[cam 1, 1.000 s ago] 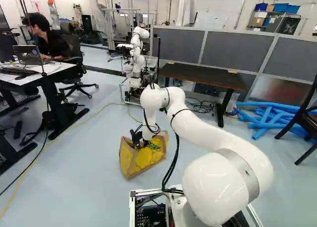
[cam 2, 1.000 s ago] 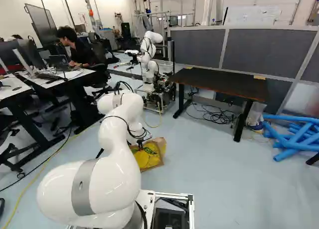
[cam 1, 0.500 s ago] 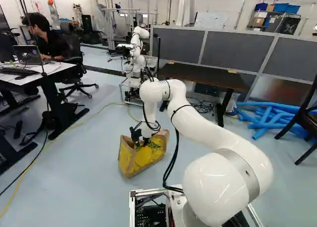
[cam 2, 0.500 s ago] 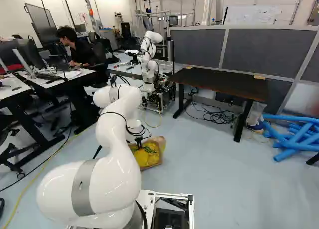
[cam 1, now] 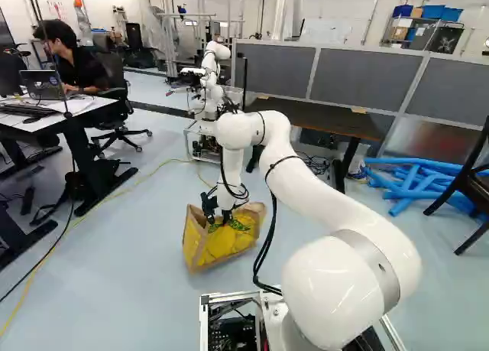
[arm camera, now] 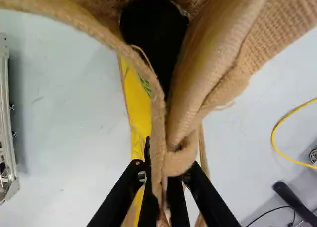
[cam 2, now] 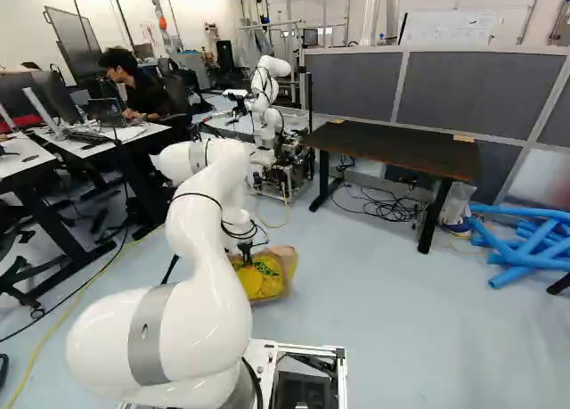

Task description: Pick up the bag on the ground and place it on the table

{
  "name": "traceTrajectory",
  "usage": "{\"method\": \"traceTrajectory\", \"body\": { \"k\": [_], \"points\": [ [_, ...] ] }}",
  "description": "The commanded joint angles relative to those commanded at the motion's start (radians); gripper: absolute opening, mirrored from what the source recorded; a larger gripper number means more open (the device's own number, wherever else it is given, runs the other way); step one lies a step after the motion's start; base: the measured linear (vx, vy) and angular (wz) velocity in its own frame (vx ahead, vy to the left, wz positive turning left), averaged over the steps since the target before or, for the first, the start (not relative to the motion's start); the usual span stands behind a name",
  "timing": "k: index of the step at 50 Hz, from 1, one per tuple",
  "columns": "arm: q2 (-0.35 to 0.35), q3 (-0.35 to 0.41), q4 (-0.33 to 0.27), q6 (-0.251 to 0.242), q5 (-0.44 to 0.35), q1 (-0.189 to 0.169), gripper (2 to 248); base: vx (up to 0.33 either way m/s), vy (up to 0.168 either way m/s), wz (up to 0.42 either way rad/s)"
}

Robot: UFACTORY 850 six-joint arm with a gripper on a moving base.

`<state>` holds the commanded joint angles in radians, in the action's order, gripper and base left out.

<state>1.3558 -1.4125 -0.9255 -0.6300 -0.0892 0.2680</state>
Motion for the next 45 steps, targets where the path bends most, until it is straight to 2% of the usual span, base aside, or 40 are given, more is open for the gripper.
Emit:
{"method": "traceTrajectory", "body": {
  "k": [32,45],
  "points": [
    [-0.159,0.222,0.044,0.0,0.0,0.032,22,0.0,0.0,0.0],
    [-0.223,0.311,0.092,0.0,0.0,0.021,22,0.0,0.0,0.0]
  ]
}}
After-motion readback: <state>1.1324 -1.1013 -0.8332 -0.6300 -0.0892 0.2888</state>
